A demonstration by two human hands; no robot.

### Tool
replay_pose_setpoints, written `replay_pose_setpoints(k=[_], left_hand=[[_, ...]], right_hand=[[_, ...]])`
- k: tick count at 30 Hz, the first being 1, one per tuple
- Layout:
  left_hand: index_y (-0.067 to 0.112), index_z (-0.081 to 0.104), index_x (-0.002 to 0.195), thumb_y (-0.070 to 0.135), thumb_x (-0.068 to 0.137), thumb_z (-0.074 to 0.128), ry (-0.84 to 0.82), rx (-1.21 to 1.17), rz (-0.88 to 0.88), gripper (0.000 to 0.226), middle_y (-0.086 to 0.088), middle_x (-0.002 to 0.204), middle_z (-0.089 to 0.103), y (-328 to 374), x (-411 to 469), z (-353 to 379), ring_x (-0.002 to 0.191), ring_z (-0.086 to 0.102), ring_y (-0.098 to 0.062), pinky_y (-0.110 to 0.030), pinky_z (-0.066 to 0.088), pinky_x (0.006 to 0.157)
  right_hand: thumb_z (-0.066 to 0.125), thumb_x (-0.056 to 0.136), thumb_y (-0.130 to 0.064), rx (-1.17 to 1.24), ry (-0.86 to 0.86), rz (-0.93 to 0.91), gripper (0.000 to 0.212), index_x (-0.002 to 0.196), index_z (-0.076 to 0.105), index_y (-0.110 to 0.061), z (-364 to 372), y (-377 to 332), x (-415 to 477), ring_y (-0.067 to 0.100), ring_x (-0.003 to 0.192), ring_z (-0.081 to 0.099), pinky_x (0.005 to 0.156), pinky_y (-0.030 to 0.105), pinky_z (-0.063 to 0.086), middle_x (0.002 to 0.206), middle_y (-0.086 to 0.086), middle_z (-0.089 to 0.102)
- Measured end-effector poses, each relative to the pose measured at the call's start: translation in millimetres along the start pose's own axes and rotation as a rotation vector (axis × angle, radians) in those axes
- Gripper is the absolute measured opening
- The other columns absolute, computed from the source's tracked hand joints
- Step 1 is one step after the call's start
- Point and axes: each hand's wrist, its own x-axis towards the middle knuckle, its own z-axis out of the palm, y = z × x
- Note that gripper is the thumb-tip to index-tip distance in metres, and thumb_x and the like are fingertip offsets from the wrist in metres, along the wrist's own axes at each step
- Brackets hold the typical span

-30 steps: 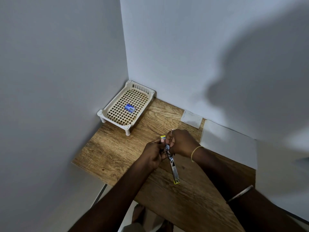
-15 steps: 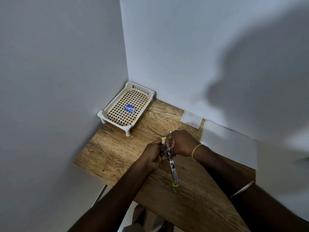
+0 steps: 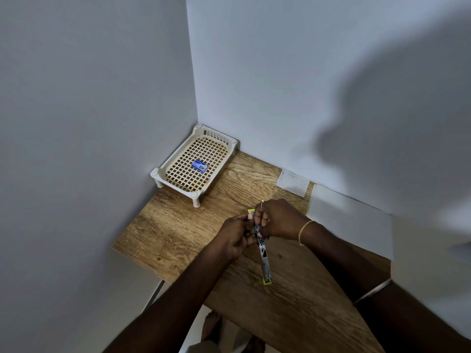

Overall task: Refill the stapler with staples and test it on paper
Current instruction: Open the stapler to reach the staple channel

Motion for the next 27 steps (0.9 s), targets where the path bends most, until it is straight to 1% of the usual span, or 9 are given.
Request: replay_pose_setpoints(k=[3, 6, 11, 14, 18, 21, 22, 24, 27], left_hand=[[0.007, 0.068, 0.099, -0.001, 0.103, 0.046, 0.002, -0.009, -0.003, 0.023, -0.009, 0.087, 0.071, -1.5, -1.4, 0.6, 0.075, 0.068, -0.021, -0.035, 0.062, 0.059], [0.004, 0.067, 0.107, 0.003, 0.105, 0.047, 0.002, -0.033, -0.01, 0.02, -0.011, 0.092, 0.072, -2.0, -1.3, 1.4, 0.078, 0.07, -0.022, -0.035, 0.062, 0.058], [0.006, 0.069, 0.102, -0.001, 0.104, 0.045, -0.018, -0.033, -0.007, 0.025, -0.008, 0.085, 0.077, -2.6, -0.7, 2.3, 0.077, 0.073, -0.022, -0.035, 0.062, 0.06], [0.006, 0.068, 0.105, 0.005, 0.105, 0.047, -0.024, -0.032, -0.001, 0.022, -0.006, 0.085, 0.077, -1.1, 0.7, 4.6, 0.075, 0.074, -0.019, -0.034, 0.062, 0.061], [0.007, 0.068, 0.104, 0.004, 0.106, 0.044, -0.036, 0.001, 0.007, 0.025, -0.005, 0.083, 0.078, 1.0, 3.2, 6.5, 0.067, 0.075, -0.016, -0.032, 0.061, 0.058], [0.007, 0.069, 0.1, -0.001, 0.104, 0.043, -0.039, 0.057, 0.018, 0.028, -0.008, 0.085, 0.077, 0.5, 4.9, 8.4, 0.065, 0.074, -0.017, -0.033, 0.061, 0.058], [0.006, 0.07, 0.101, -0.002, 0.103, 0.043, -0.04, 0.079, 0.019, 0.028, -0.009, 0.089, 0.075, -0.1, 5.2, 9.0, 0.067, 0.073, -0.018, -0.034, 0.061, 0.06], [0.003, 0.07, 0.107, -0.005, 0.101, 0.043, -0.048, 0.122, 0.021, 0.028, -0.01, 0.094, 0.074, -2.0, 5.1, 9.5, 0.073, 0.072, -0.019, -0.034, 0.06, 0.062], [-0.002, 0.068, 0.117, -0.006, 0.1, 0.045, -0.07, 0.164, 0.017, 0.029, -0.01, 0.097, 0.073, -4.9, 4.2, 9.8, 0.078, 0.07, -0.02, -0.032, 0.06, 0.062]], right_hand=[[0.084, 0.067, -0.009, -0.005, 0.006, -0.011, 0.022, 0.084, 0.075, -0.018, 1.5, 1.6, -0.3, 0.011, 0.074, 0.068, 0.068, 0.023, 0.05, 0.078, -0.004, 0.073], [0.086, 0.068, -0.013, 0.003, 0.014, -0.018, 0.017, 0.083, 0.078, -0.015, 1.3, 3.8, -0.6, 0.013, 0.08, 0.069, 0.073, 0.028, 0.054, 0.083, -0.002, 0.074], [0.086, 0.071, -0.016, 0.037, 0.004, -0.041, 0.014, 0.082, 0.077, -0.014, 0.6, 7.5, -1.5, 0.012, 0.08, 0.067, 0.074, 0.029, 0.052, 0.083, -0.002, 0.073], [0.084, 0.073, -0.015, 0.052, 0.038, -0.044, 0.011, 0.08, 0.076, -0.016, -0.4, 11.2, -2.4, 0.011, 0.08, 0.067, 0.074, 0.027, 0.051, 0.083, -0.002, 0.074], [0.082, 0.074, -0.01, 0.027, 0.077, -0.067, 0.011, 0.077, 0.074, -0.017, 2.7, 13.7, -3.7, 0.008, 0.078, 0.064, 0.068, 0.02, 0.045, 0.083, -0.009, 0.072], [0.082, 0.074, -0.01, 0.004, 0.068, -0.072, 0.011, 0.075, 0.073, -0.017, 5.7, 14.5, -3.7, 0.006, 0.076, 0.061, 0.07, 0.022, 0.047, 0.076, -0.018, 0.062], [0.082, 0.073, -0.011, 0.01, 0.063, -0.059, 0.011, 0.075, 0.074, -0.017, 6.3, 15.7, -4.0, 0.006, 0.077, 0.062, 0.071, 0.024, 0.05, 0.076, -0.018, 0.063], [0.083, 0.073, -0.012, 0.03, 0.047, -0.036, 0.01, 0.075, 0.075, -0.017, 6.8, 18.8, -4.9, 0.009, 0.08, 0.066, 0.076, 0.028, 0.055, 0.082, -0.012, 0.069], [0.083, 0.075, -0.013, 0.04, 0.02, -0.039, 0.01, 0.076, 0.074, -0.017, 7.7, 23.1, -6.1, 0.009, 0.082, 0.063, 0.078, 0.026, 0.053, 0.094, -0.004, 0.074]])
